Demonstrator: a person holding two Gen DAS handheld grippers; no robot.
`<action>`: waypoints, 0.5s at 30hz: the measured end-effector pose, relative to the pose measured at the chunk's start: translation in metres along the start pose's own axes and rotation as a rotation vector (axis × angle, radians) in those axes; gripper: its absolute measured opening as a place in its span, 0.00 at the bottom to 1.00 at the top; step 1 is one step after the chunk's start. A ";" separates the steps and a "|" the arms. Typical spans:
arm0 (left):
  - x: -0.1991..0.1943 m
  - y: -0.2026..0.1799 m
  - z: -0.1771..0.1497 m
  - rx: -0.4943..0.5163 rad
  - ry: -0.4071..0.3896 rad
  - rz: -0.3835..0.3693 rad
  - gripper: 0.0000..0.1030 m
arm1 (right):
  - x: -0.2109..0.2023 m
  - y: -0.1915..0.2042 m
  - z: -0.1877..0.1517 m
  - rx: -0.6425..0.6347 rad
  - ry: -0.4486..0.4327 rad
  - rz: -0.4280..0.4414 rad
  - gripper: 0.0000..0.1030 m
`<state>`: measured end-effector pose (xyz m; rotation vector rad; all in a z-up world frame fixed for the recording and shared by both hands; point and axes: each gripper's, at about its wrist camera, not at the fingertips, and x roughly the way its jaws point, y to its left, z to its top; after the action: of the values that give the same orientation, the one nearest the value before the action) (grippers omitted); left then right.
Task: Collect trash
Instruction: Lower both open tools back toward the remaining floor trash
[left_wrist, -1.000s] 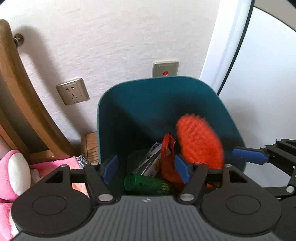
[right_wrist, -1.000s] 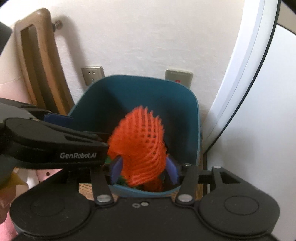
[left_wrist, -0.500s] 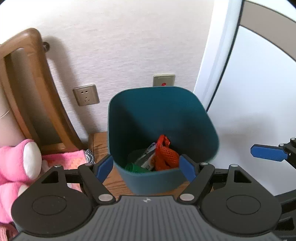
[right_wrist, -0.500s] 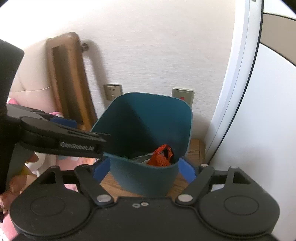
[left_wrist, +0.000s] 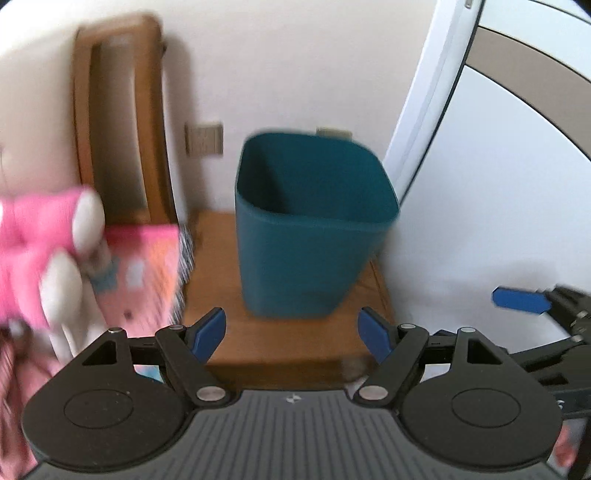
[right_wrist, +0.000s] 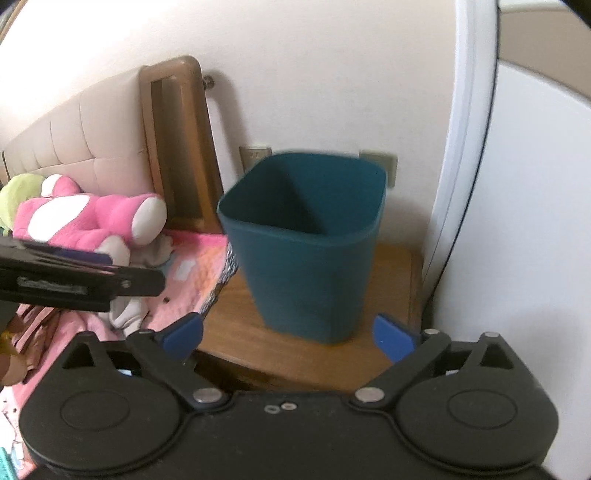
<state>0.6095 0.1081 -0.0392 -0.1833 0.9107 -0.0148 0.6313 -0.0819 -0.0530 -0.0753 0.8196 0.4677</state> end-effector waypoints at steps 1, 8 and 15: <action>0.000 0.004 -0.010 -0.015 0.008 -0.013 0.76 | 0.000 0.000 -0.010 0.014 0.009 0.004 0.97; 0.034 0.036 -0.087 -0.051 0.113 -0.012 0.77 | 0.023 0.007 -0.092 0.067 0.087 -0.011 0.99; 0.101 0.070 -0.184 -0.077 0.224 0.044 0.77 | 0.074 0.009 -0.200 0.148 0.189 -0.012 0.99</action>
<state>0.5221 0.1396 -0.2401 -0.2366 1.1390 0.0418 0.5336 -0.0952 -0.2426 0.0129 1.0366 0.3910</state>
